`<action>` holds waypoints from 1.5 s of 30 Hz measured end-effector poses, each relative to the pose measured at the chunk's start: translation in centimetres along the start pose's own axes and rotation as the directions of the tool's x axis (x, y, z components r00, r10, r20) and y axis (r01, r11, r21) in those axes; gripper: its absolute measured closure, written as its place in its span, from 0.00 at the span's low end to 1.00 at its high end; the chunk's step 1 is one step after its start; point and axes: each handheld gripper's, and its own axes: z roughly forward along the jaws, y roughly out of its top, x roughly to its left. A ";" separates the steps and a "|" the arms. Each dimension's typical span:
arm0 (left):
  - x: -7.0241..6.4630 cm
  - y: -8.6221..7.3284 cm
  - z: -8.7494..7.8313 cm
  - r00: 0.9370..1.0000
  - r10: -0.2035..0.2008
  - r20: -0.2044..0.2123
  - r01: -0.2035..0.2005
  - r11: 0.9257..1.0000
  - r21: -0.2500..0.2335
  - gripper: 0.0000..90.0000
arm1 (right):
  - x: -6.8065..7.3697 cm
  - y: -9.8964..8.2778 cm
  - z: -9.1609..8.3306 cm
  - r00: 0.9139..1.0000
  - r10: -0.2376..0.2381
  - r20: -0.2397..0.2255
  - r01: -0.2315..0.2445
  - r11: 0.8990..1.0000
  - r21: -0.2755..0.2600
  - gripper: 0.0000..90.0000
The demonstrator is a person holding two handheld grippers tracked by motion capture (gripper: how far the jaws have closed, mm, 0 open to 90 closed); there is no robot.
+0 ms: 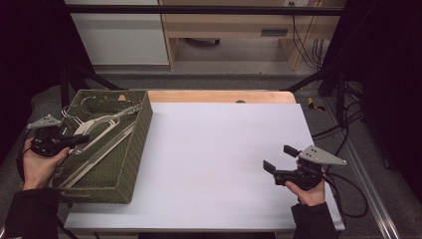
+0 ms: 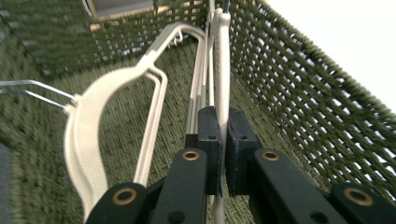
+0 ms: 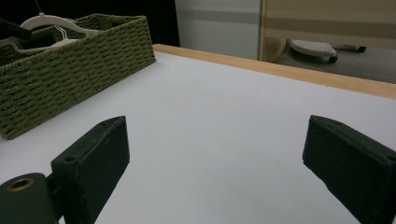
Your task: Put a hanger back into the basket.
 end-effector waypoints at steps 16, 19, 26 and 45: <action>1.3 -1.0 0.5 0.978 -0.102 -0.180 0.111 0.993 0.041 0.88 | 0.0 -0.1 0.1 1.000 -0.005 -0.004 0.005 1.000 0.008 0.09; 1.6 -1.4 0.2 0.969 -0.133 -0.207 0.144 0.989 0.039 0.85 | 0.1 -0.1 0.1 1.000 -0.004 -0.003 0.004 1.000 0.005 0.08; 2.0 -2.2 -0.1 0.950 -0.166 -0.266 0.193 0.978 0.077 0.64 | 0.1 -0.1 0.4 1.000 -0.002 -0.001 0.002 1.000 0.013 0.09; -6.2 0.7 -3.0 0.995 -0.053 -0.088 0.031 0.973 -0.229 0.23 | -0.2 -0.1 -0.2 1.000 0.001 0.001 -0.001 1.000 -0.002 0.07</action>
